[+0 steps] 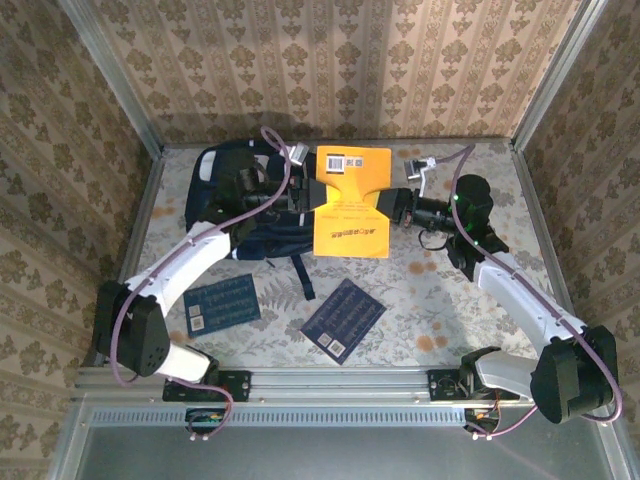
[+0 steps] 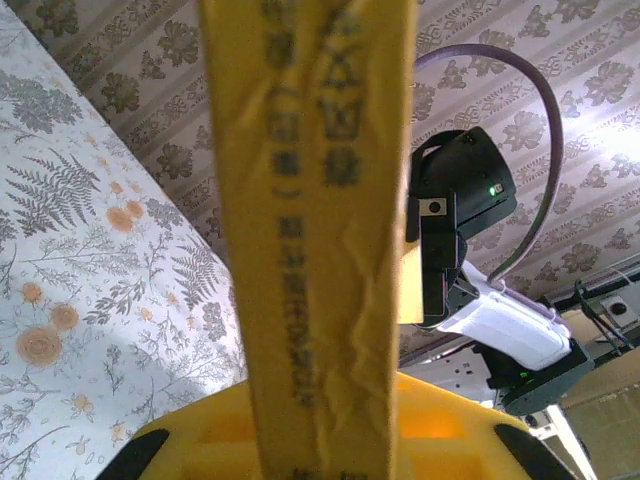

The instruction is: Pack the student bag

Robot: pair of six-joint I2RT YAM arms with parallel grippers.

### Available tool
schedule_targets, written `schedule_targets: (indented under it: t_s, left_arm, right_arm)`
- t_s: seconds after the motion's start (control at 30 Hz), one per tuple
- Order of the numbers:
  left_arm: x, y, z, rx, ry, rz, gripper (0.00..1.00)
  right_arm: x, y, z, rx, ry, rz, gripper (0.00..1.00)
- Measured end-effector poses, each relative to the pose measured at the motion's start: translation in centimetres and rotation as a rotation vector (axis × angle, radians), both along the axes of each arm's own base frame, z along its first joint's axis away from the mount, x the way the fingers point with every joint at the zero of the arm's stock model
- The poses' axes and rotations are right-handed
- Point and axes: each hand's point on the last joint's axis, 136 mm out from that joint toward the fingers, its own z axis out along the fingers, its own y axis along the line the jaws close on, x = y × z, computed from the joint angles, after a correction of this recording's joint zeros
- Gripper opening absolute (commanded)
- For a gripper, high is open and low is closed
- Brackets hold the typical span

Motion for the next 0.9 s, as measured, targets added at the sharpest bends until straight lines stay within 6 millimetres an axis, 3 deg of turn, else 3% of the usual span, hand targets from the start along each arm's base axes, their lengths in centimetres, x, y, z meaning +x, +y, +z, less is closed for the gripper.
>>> schedule_targets:
  t_s: [0.07,0.1,0.13,0.17,0.27,0.37,0.53,0.9]
  left_arm:
    - [0.0,0.0,0.1,-0.005,-0.004,-0.005,0.00]
    - [0.0,-0.1,0.1,-0.006,-0.006,-0.005,0.00]
    - [0.0,0.0,0.1,-0.007,-0.008,-0.005,0.00]
    - [0.0,-0.1,0.1,-0.007,-0.008,-0.003,0.00]
    - [0.2,-0.1,0.2,-0.009,-0.017,0.011,0.00]
    - [1.3,0.1,-0.1,-0.009,-0.018,0.086,0.00]
    - [3.9,0.7,0.1,-0.035,0.008,0.236,0.00]
    - [6.9,1.0,2.7,-0.163,0.048,0.408,0.00]
  right_arm:
    - [0.0,0.0,0.0,-0.003,-0.002,0.001,0.03]
    - [0.0,0.0,0.0,-0.004,-0.004,0.001,0.12]
    - [0.0,0.0,0.1,-0.006,-0.006,0.001,0.30]
    - [0.0,-0.1,0.0,-0.008,-0.007,0.000,0.40]
    - [0.2,-0.1,-0.3,-0.018,0.000,-0.013,0.61]
    - [0.1,-0.2,-0.1,0.008,-0.019,-0.017,0.76]
    - [-0.6,0.1,-0.4,0.085,-0.030,-0.025,0.86]
    - [-1.9,0.2,1.8,0.262,-0.106,-0.149,0.87]
